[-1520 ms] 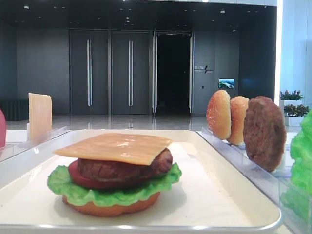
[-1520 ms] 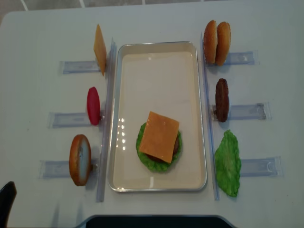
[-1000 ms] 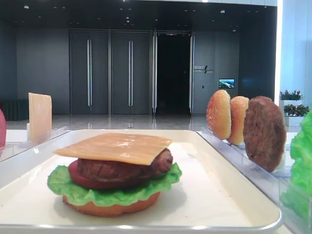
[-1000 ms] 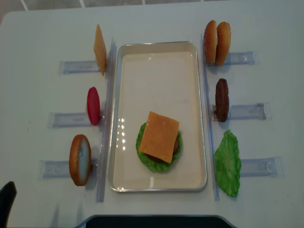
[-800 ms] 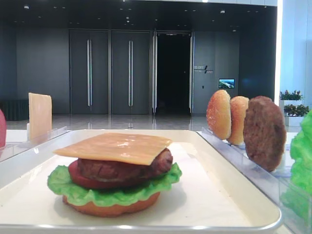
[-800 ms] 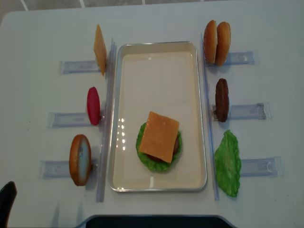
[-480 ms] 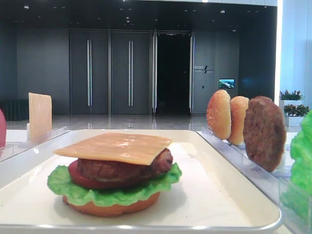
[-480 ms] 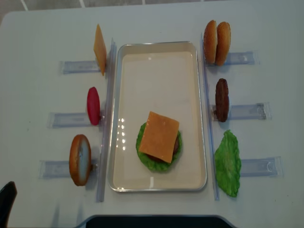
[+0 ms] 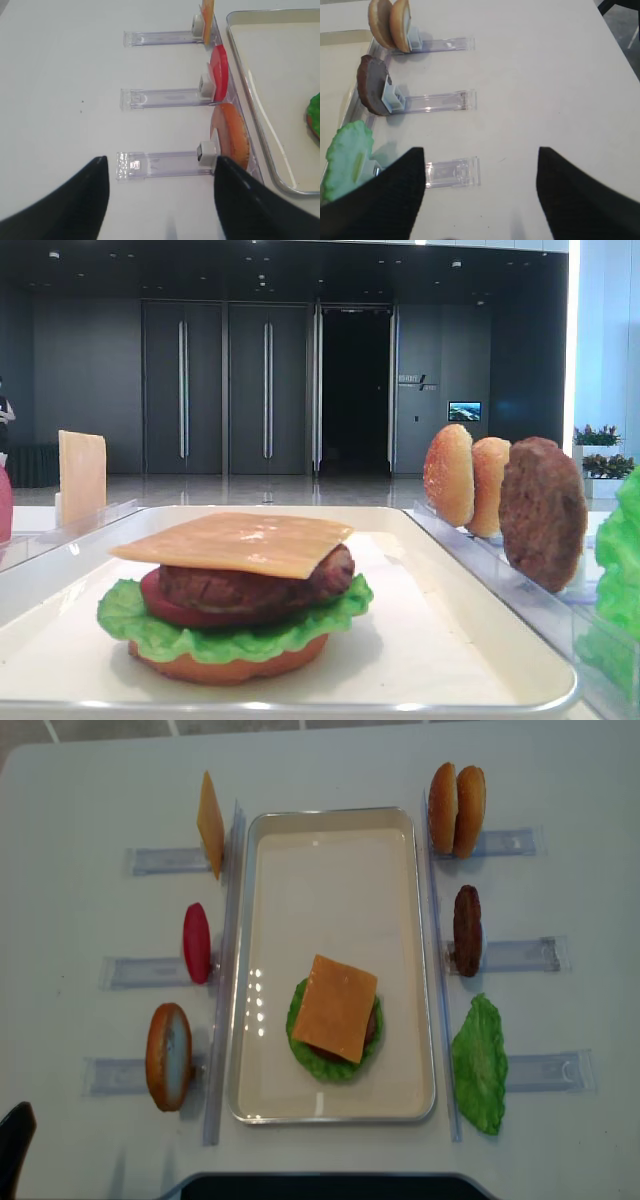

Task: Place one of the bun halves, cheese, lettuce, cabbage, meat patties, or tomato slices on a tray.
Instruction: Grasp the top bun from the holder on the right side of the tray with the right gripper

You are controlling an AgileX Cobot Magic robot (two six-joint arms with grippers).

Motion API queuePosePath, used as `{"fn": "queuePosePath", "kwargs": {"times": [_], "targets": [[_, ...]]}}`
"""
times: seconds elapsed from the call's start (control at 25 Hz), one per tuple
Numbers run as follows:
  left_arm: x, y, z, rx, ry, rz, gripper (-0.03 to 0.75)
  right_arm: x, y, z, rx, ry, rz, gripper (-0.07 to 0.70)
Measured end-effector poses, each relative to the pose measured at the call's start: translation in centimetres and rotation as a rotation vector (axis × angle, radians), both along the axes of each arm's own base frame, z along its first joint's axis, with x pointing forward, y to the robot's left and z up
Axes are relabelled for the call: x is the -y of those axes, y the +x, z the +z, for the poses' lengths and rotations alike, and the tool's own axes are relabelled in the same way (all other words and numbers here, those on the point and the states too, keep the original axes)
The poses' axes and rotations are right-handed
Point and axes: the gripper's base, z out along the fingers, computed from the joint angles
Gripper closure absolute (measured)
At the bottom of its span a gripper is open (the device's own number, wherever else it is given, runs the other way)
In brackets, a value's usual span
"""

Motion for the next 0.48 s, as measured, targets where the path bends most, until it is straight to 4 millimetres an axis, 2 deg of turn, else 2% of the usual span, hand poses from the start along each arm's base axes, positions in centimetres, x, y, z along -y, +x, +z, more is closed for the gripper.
{"fn": "queuePosePath", "kwargs": {"times": [0.48], "targets": [[0.00,0.00,0.00,0.000,0.000,0.000,0.213,0.00,0.00,0.00,0.000,0.000,0.000,0.150]]}}
